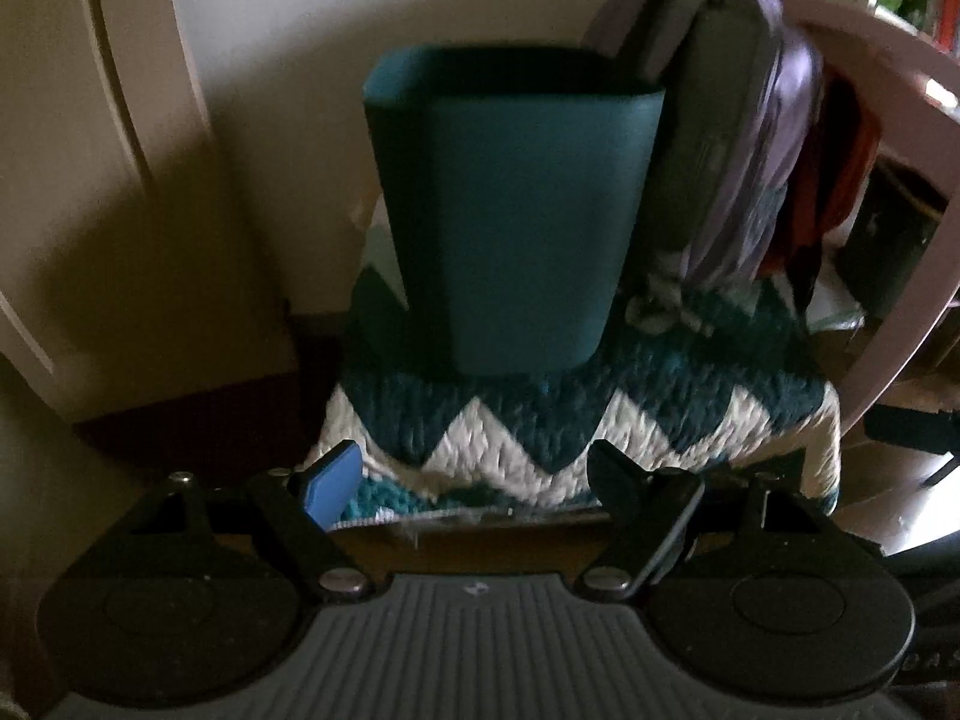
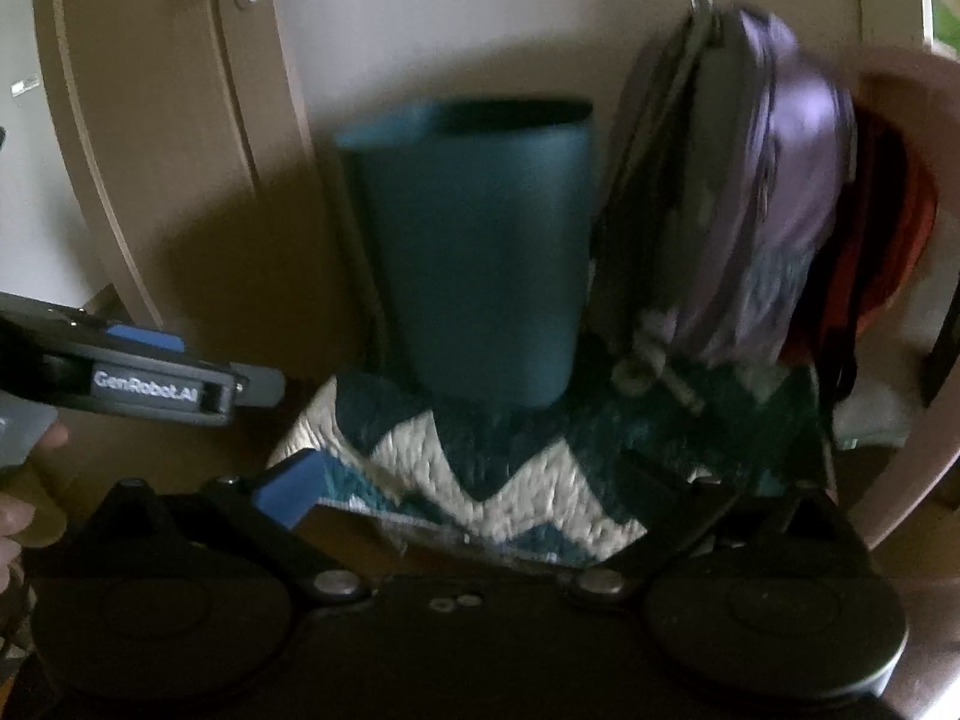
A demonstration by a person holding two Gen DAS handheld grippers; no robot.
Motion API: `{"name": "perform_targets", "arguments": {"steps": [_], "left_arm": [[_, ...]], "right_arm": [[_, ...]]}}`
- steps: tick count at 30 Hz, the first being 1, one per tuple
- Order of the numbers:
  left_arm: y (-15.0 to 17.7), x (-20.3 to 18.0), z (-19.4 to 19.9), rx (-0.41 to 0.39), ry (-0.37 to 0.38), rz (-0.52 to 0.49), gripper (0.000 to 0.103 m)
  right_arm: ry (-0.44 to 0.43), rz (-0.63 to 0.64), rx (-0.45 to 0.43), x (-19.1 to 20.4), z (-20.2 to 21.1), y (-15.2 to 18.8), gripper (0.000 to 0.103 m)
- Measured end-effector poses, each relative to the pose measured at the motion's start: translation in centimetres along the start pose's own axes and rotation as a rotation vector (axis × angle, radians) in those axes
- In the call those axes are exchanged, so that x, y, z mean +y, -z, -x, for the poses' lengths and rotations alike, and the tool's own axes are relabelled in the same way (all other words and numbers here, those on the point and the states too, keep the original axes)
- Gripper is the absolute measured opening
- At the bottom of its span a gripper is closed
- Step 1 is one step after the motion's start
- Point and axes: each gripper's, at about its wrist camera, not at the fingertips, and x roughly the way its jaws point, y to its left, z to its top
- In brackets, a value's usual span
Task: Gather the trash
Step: 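Move both tools back down toward the remaining trash on the floor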
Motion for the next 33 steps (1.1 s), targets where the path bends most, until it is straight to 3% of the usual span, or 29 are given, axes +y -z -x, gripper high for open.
{"name": "perform_targets", "arguments": {"steps": [13,20,25,29,33], "left_arm": [[6.3,-0.4,-11.3,0.191,-0.01,0.006,0.082],[10.6,-0.8,-18.7,0.336,-0.03,0.008,0.082],[13.2,-1.7,-24.2,0.443,0.006,0.004,0.082],[15.0,-3.4,-28.1,0.503,0.064,-0.078,0.082],[17.0,-5.7,-31.3,0.522,0.115,-0.252,0.082]], "right_arm": [[0.052,-0.144,0.228,-3.8,-10.4,8.6,0.103],[0.07,-0.217,0.354,-6.0,-16.2,13.2,0.101],[0.087,-0.257,0.474,-7.6,-20.6,16.9,0.096],[0.113,-0.318,0.574,-9.6,-24.2,19.9,0.091],[0.126,-0.436,0.648,-12.0,-27.1,22.7,0.087]]}}
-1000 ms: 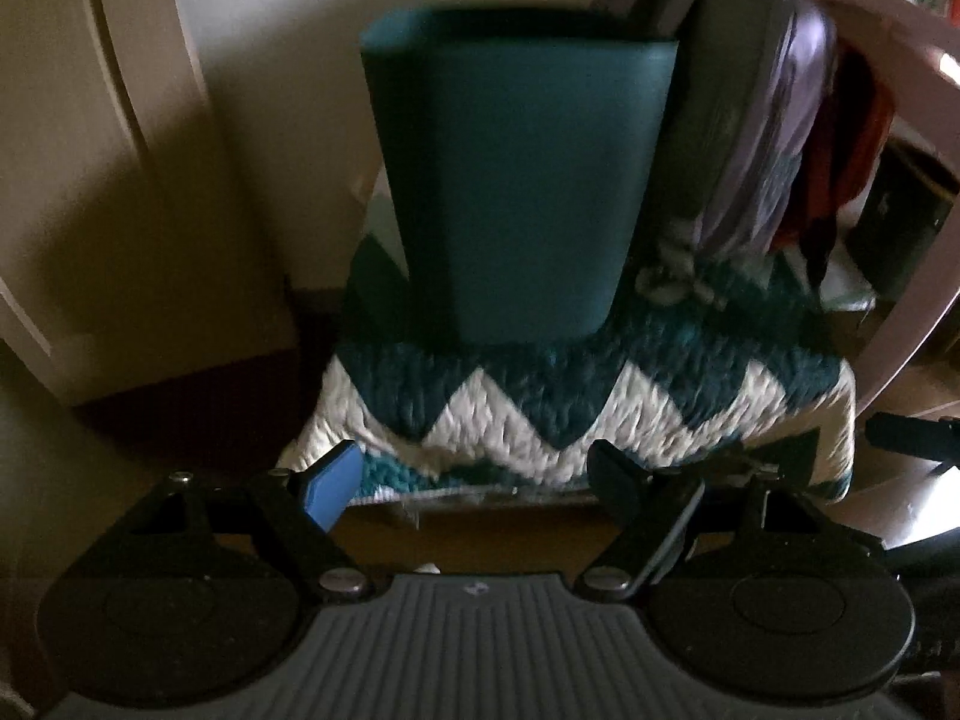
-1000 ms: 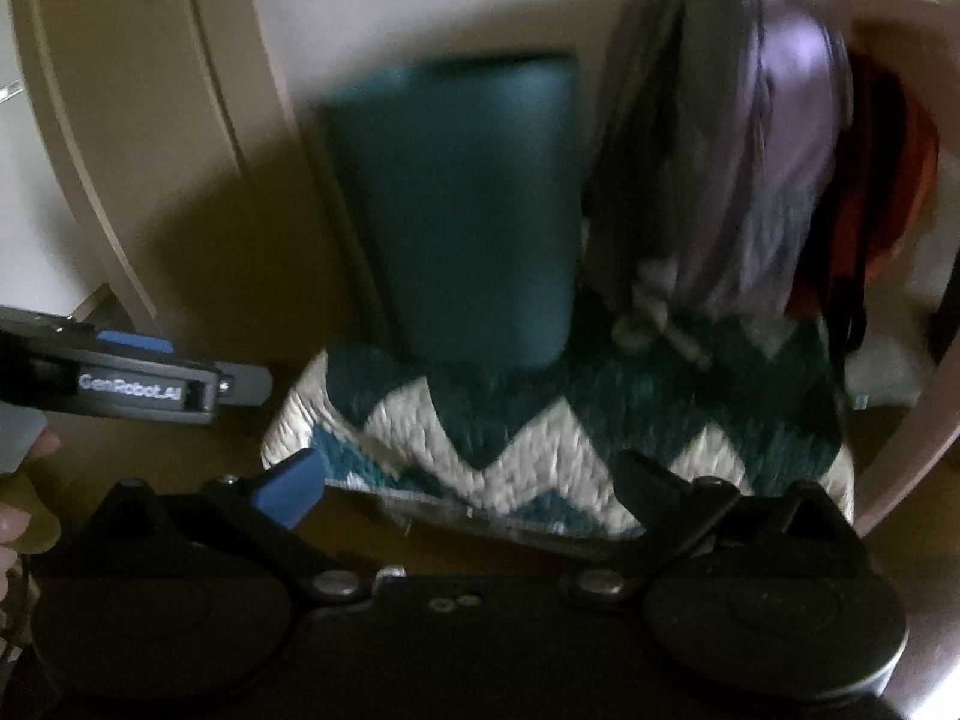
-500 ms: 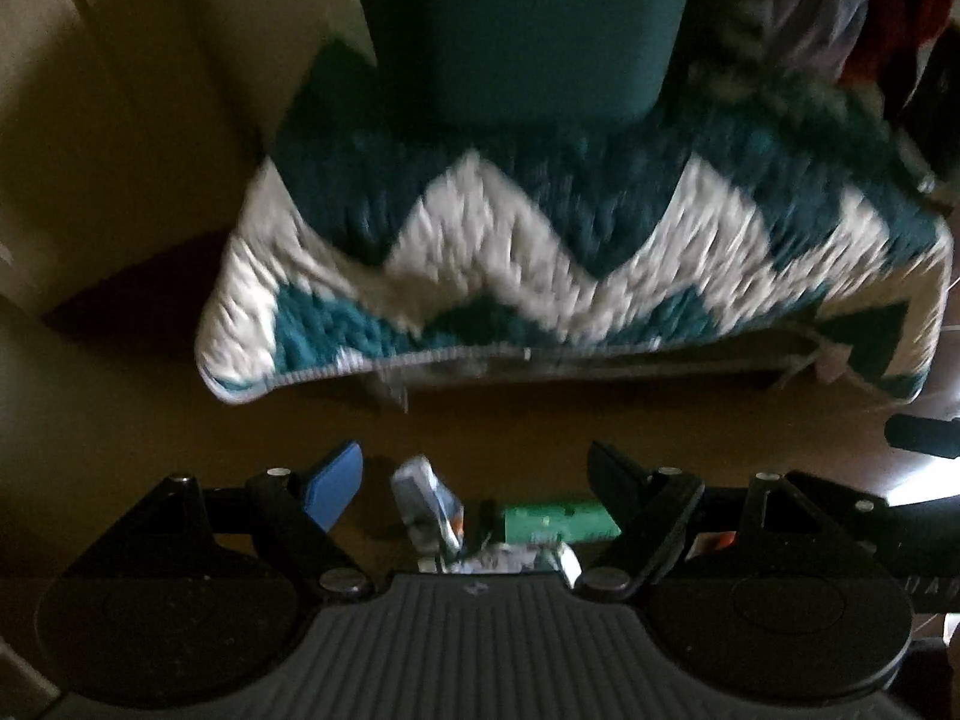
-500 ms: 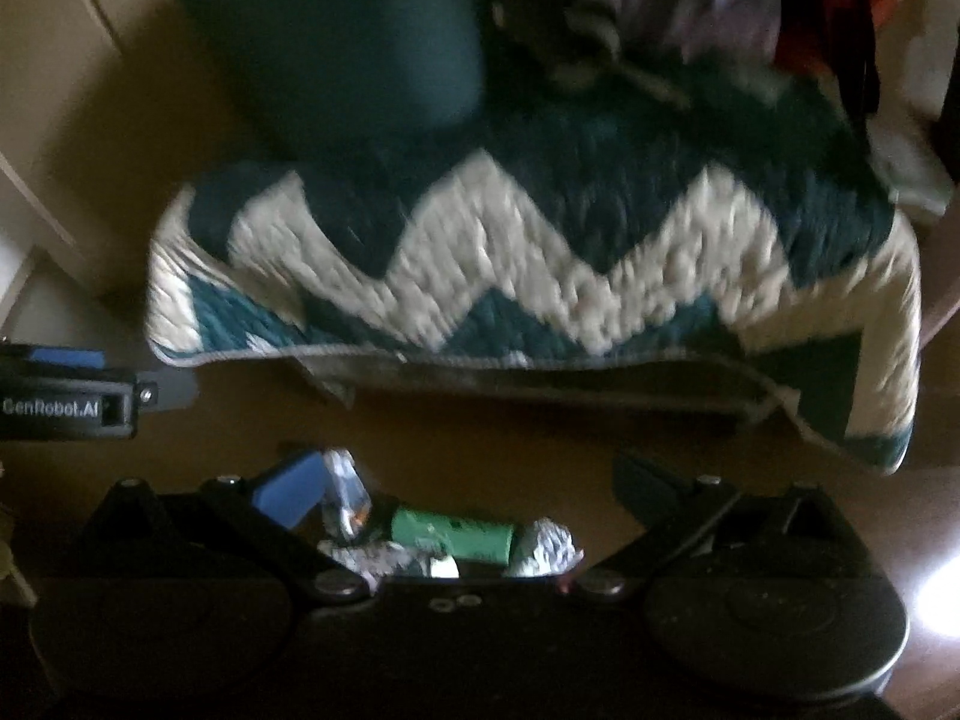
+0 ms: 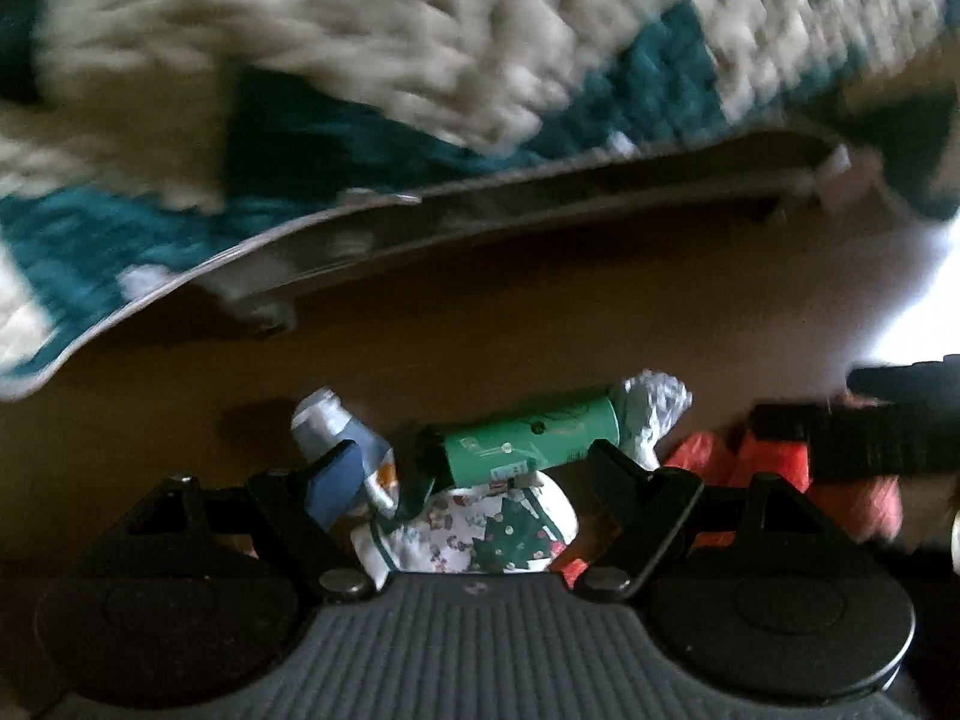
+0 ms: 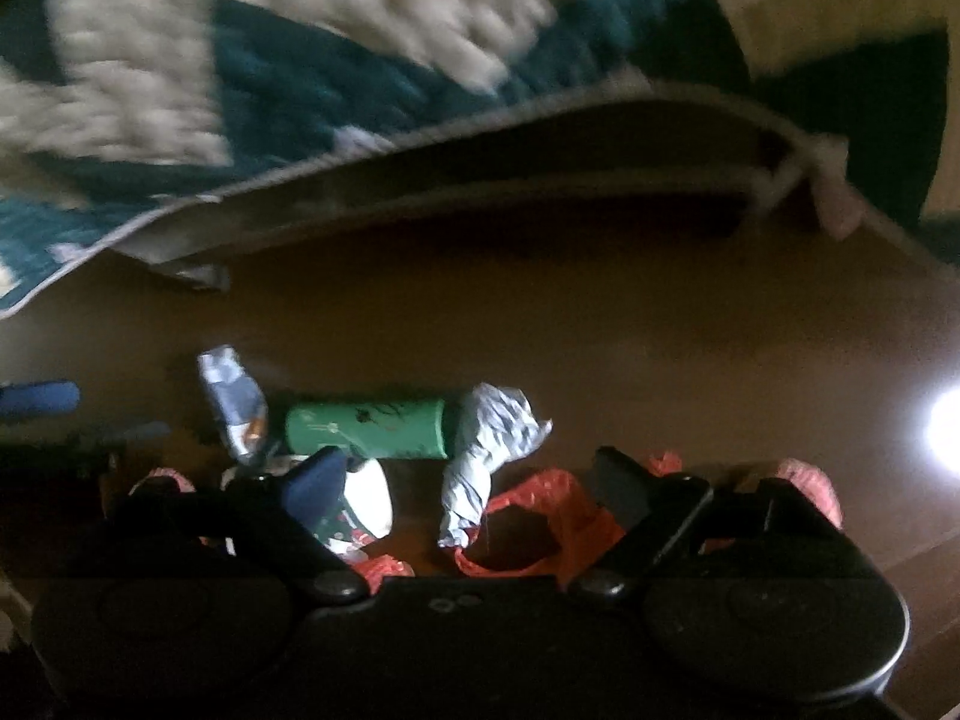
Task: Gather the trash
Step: 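Grasp the green can with left gripper while right grasps the crumpled foil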
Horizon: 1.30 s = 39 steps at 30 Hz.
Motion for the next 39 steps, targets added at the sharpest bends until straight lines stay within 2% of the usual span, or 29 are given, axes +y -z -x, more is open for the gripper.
{"name": "perform_targets", "arguments": {"steps": [7,10,17,21,26,28,31,33,35,37,39], "left_arm": [[0.2,-3.1,-6.4,0.061,0.009,-0.254,0.082],[0.6,-4.1,-8.9,0.059,-0.003,-0.354,0.082],[0.1,-5.0,-13.9,0.071,0.038,-0.454,0.082],[0.1,-5.5,-16.3,0.075,0.061,-0.516,0.082],[0.6,-5.9,-18.3,0.094,0.117,-0.572,0.082],[1.1,-6.1,-19.0,0.091,0.112,-0.602,0.082],[1.2,-6.0,-20.1,0.107,0.116,-0.59,0.082],[1.1,-5.8,-20.4,0.107,0.117,-0.575,0.082],[1.0,-5.6,-20.6,0.105,0.118,-0.566,0.078],[0.9,-5.6,-20.9,0.11,0.119,-0.558,0.069],[0.7,-5.5,-21.1,0.111,0.118,-0.552,0.066]], "right_arm": [[-0.04,-0.245,0.09,-3.5,-6.0,-0.3,0.083],[-0.046,-0.301,0.121,-4.0,-8.5,-0.3,0.081],[-0.055,-0.437,0.142,-5.0,-12.8,-0.4,0.074],[-0.047,-0.455,0.16,-4.5,-15.0,-0.5,0.071],[-0.015,-0.477,0.165,-4.5,-17.1,-1.0,0.063],[-0.009,-0.48,0.172,-4.6,-17.7,-1.2,0.056],[-0.003,-0.465,0.176,-4.4,-18.3,-1.4,0.045],[0.003,-0.461,0.175,-4.3,-18.5,-1.4,0.044],[0.006,-0.461,0.171,-4.3,-18.6,-1.6,0.043],[0.007,-0.459,0.171,-4.3,-18.8,-1.7,0.042],[0.009,-0.456,0.171,-4.3,-18.9,-1.6,0.041]]}}
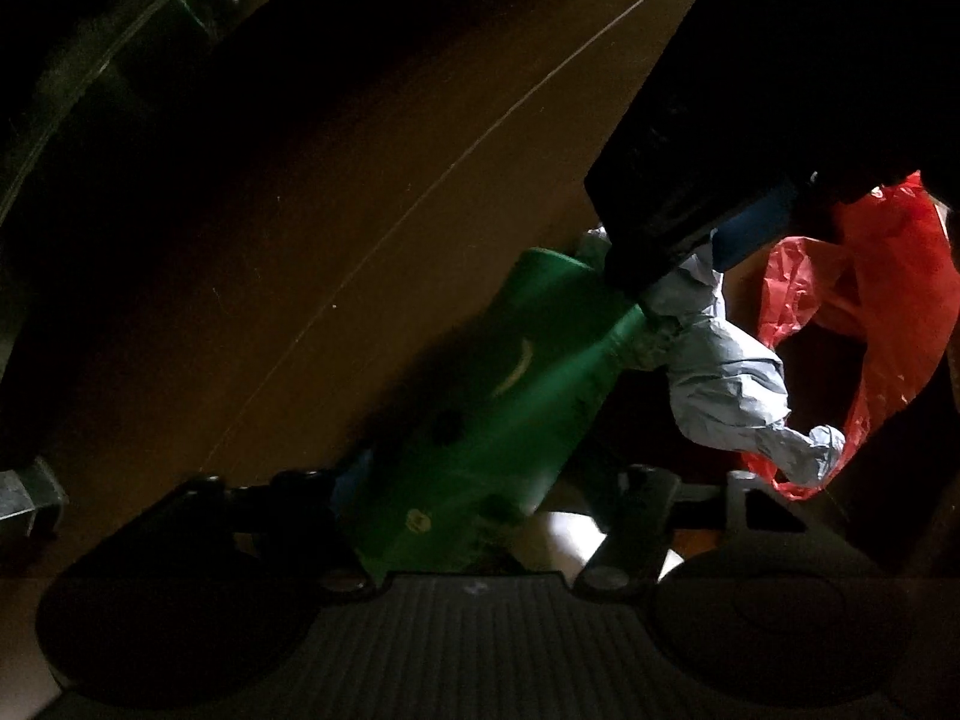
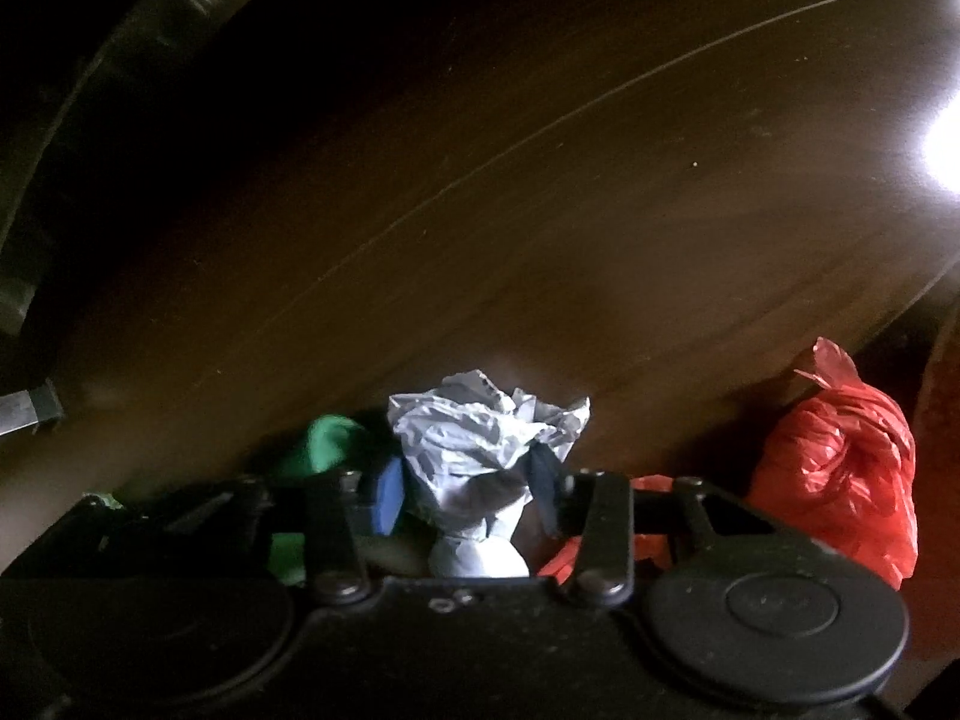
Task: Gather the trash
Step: 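Grasp the green can with left gripper while right grasps the crumpled foil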
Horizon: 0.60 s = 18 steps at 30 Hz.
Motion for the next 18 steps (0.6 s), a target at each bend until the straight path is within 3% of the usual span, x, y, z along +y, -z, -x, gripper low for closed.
{"name": "perform_targets", "arguments": {"steps": [5,10,18], "left_arm": [[0.2,0.4,0.1,-0.017,0.0,0.013,0.061],[0.0,1.3,0.6,-0.018,-0.001,0.059,0.056],[-0.1,2.7,3.4,0.0,0.01,0.143,0.053]], "right_arm": [[0.001,0.009,-0.006,0.5,-0.4,0.5,0.037],[0.002,0.04,-0.006,0.3,0.1,1.0,0.022],[0.018,0.081,-0.034,1.1,3.2,1.8,0.015]]}}
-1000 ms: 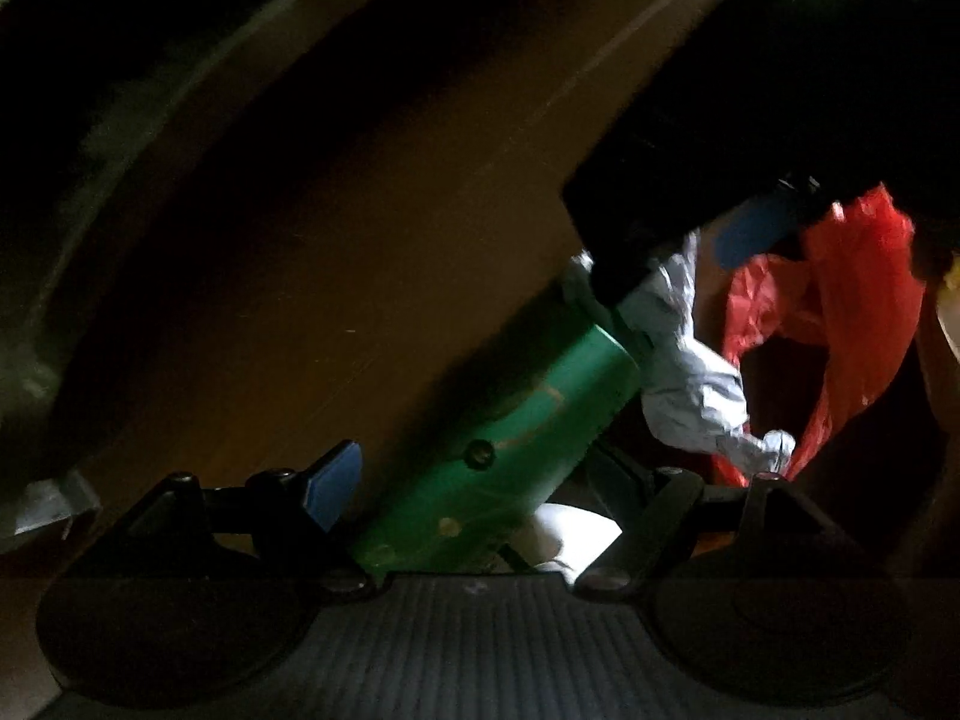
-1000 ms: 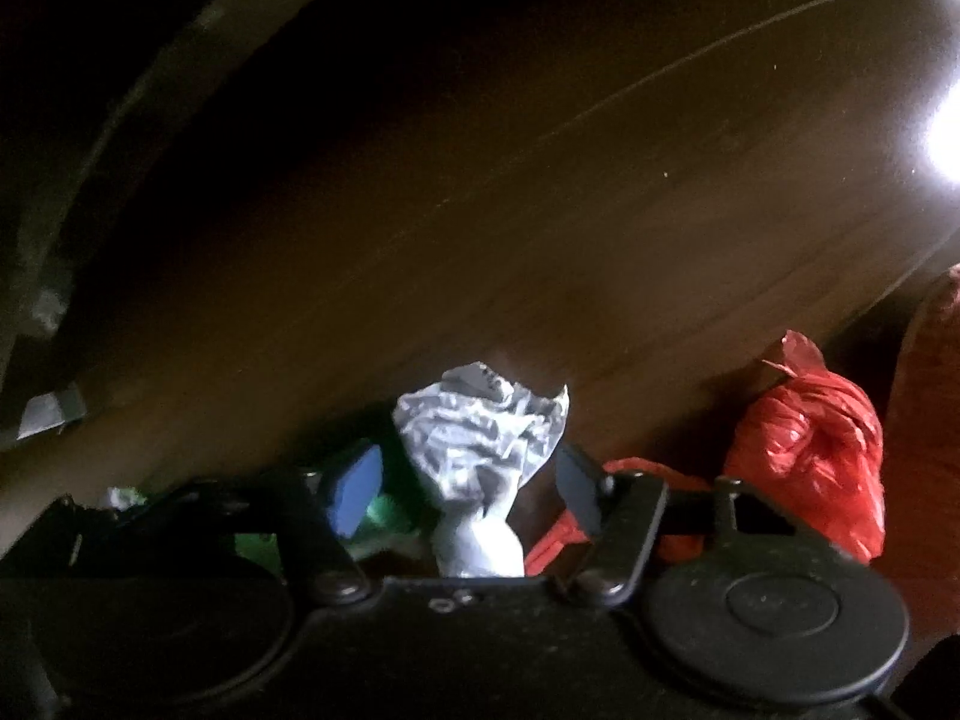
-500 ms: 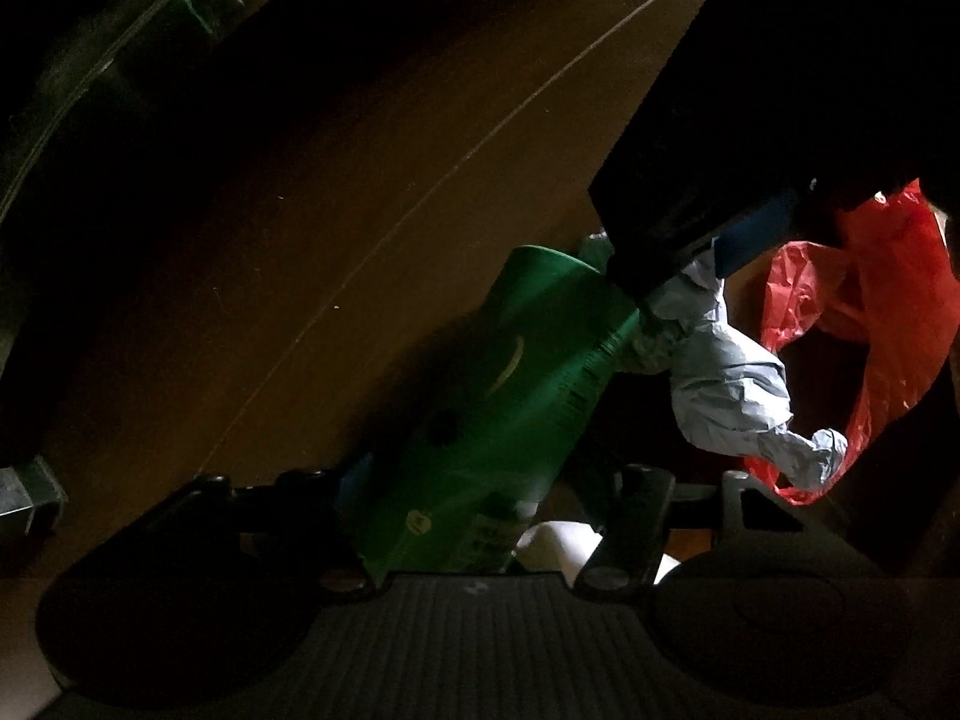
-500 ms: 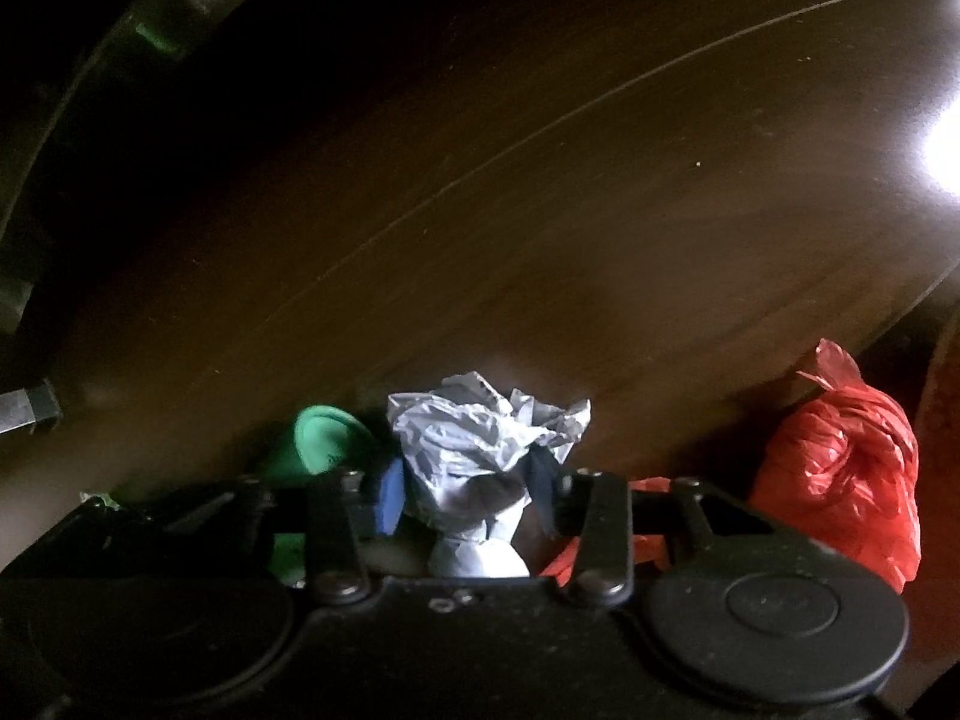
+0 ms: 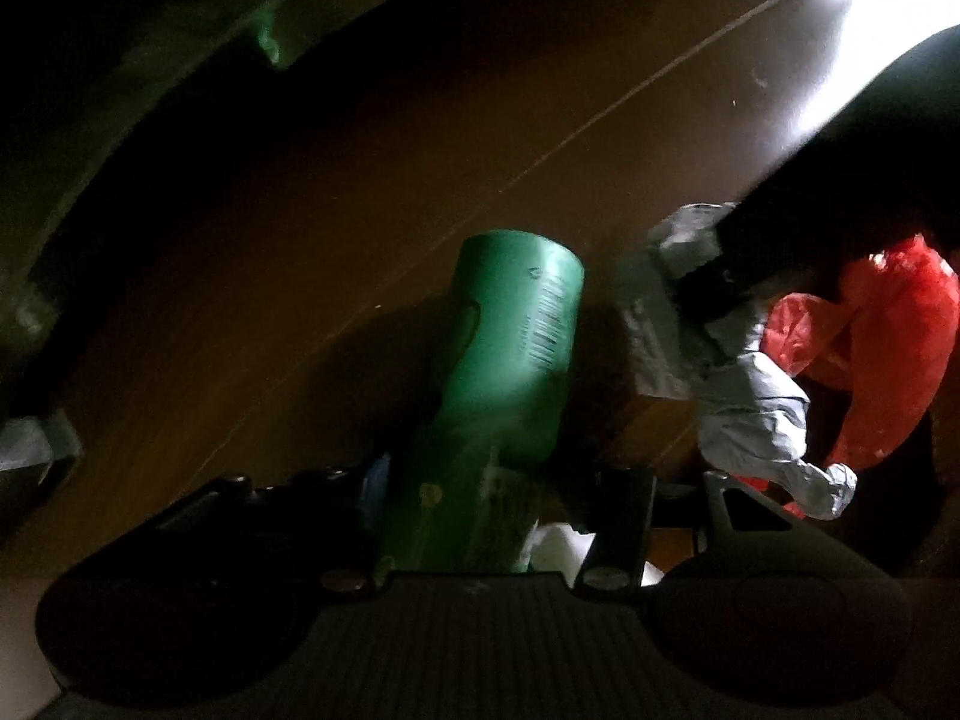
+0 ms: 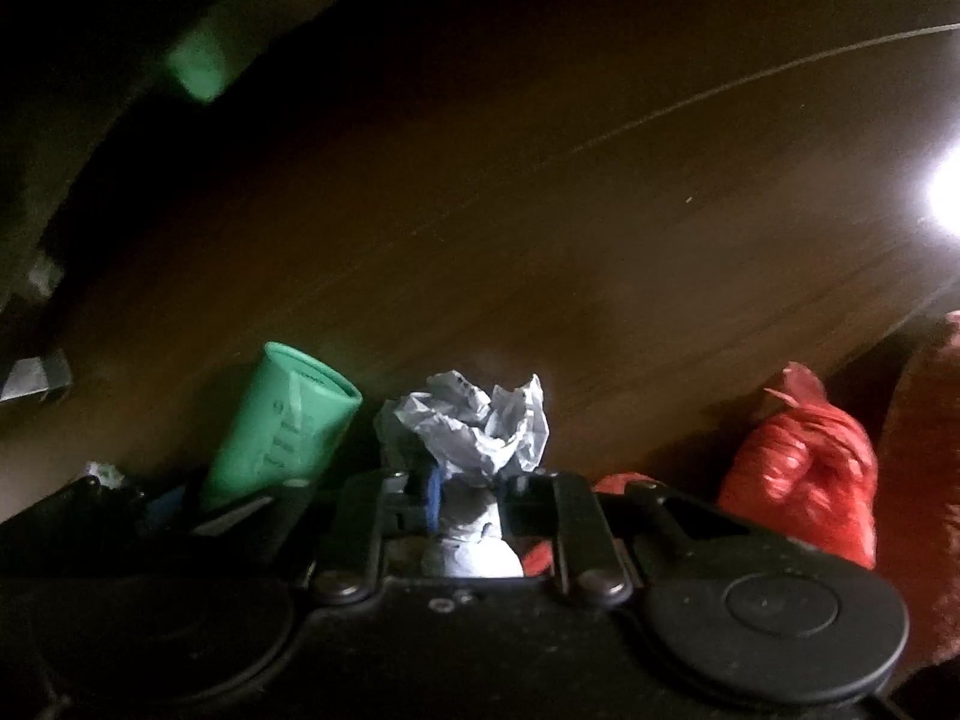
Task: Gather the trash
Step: 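Grasp the green can with left gripper while right grasps the crumpled foil, then lift the green can and crumpled foil up over the teal bin with both grippers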
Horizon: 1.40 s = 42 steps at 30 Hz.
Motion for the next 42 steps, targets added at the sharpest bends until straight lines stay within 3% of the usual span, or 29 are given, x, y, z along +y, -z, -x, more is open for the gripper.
{"name": "perform_targets", "arguments": {"steps": [3,12,20,32,42], "left_arm": [[-0.1,0.5,2.2,0.003,0.026,0.06,0.05],[0.4,-0.3,9.6,-0.026,-0.029,0.132,0.048],[3.0,-2.7,16.3,-0.091,-0.048,0.234,0.048],[7.0,-6.9,31.9,-0.319,-0.103,0.35,0.048],[9.9,-7.1,43.4,-0.522,-0.162,0.434,0.048]], "right_arm": [[-0.008,0.001,-0.018,-0.1,2.4,0.8,0.015],[-0.024,0.019,-0.087,-0.6,10.4,2.9,0.014],[-0.075,0.033,-0.147,-2.5,17.8,6.5,0.014],[-0.24,0.291,-0.332,0.6,32.2,12.4,0.014],[-0.28,0.501,-0.514,3.1,43.7,16.6,0.014]]}}
